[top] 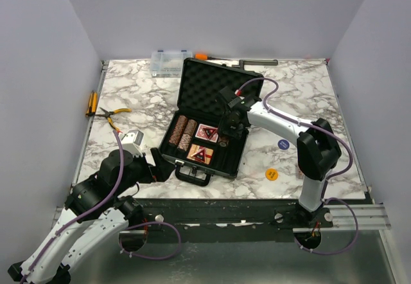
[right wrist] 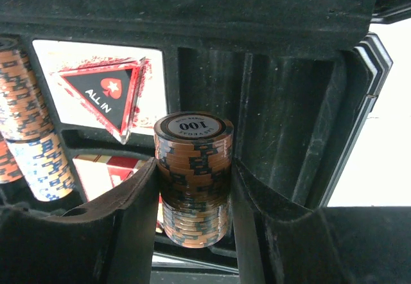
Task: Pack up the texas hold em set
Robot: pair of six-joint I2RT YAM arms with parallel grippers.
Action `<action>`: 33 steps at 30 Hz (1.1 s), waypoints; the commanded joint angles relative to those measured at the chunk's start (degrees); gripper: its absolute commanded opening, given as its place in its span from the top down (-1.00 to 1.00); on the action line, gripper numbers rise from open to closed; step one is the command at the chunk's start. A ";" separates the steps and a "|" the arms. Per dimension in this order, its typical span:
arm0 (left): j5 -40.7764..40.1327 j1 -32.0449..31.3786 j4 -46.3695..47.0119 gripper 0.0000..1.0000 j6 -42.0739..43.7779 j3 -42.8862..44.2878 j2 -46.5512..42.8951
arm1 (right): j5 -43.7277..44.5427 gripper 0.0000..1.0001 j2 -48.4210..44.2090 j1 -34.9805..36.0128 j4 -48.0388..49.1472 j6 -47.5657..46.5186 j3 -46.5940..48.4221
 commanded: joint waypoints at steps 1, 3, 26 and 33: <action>0.93 0.65 0.90 -0.97 -0.02 -0.69 -0.15 | 3.76 0.99 1.41 0.36 -2.52 -0.05 3.05; 1.00 0.65 0.92 -0.97 -0.10 -0.71 -0.24 | 3.49 0.99 2.16 0.31 -2.38 -0.19 3.15; 2.25 2.30 1.36 -0.97 0.42 -0.88 -0.47 | 8.21 0.99 9.65 0.30 -5.20 -0.81 8.45; 2.34 2.43 1.45 -0.97 0.51 -0.88 -0.59 | 10.25 0.92 10.36 0.35 -6.64 -0.48 8.35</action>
